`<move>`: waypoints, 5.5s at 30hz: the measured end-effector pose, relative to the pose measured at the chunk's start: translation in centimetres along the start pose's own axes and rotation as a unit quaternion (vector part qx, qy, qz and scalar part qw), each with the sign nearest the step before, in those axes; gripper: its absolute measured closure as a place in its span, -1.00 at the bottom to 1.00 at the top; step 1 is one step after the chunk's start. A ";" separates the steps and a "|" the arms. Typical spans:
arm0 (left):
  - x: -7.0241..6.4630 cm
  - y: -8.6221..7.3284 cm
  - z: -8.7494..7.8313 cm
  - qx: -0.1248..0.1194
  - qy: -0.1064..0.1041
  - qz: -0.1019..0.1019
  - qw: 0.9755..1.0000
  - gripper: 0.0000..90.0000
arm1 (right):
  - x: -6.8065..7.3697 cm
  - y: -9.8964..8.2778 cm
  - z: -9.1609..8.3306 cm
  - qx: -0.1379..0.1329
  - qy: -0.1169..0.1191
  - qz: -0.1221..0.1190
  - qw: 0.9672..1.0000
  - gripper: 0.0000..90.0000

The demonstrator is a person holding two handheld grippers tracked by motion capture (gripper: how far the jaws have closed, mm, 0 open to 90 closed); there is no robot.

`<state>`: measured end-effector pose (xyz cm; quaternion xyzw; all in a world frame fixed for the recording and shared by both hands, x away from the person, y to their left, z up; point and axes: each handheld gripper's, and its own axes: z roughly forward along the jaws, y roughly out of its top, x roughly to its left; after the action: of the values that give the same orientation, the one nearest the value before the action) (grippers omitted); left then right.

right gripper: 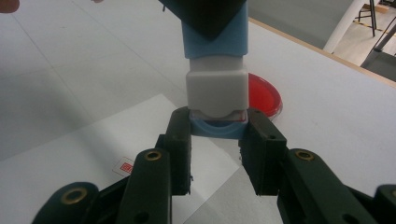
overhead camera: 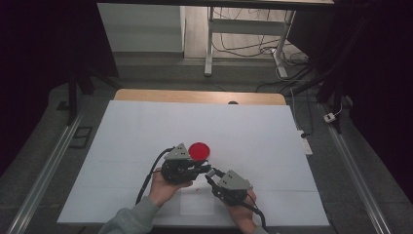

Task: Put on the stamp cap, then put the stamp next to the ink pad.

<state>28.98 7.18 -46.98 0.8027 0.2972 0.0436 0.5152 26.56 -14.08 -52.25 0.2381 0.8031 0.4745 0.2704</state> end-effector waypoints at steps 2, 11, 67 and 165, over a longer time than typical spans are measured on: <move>-0.1 0.0 0.0 0.001 0.003 0.001 1.000 0.68 | 0.0 0.0 0.0 0.001 -0.001 0.000 1.000 0.43; -0.3 -0.1 0.3 0.001 0.012 0.004 1.000 0.68 | 0.1 -0.1 0.0 0.003 -0.009 0.001 1.000 0.43; 0.3 -0.3 0.0 -0.010 0.006 -0.005 1.000 0.68 | -0.9 0.1 0.1 0.025 0.029 0.005 0.999 0.20; 7.6 -0.9 -3.7 0.016 0.134 -0.023 0.991 0.67 | -11.0 -4.8 -8.6 0.050 -0.025 0.078 0.995 0.07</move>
<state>33.41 14.38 -47.77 0.7910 0.3822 0.1339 0.4585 28.46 -28.68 -50.73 0.3252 0.7979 0.4473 0.2398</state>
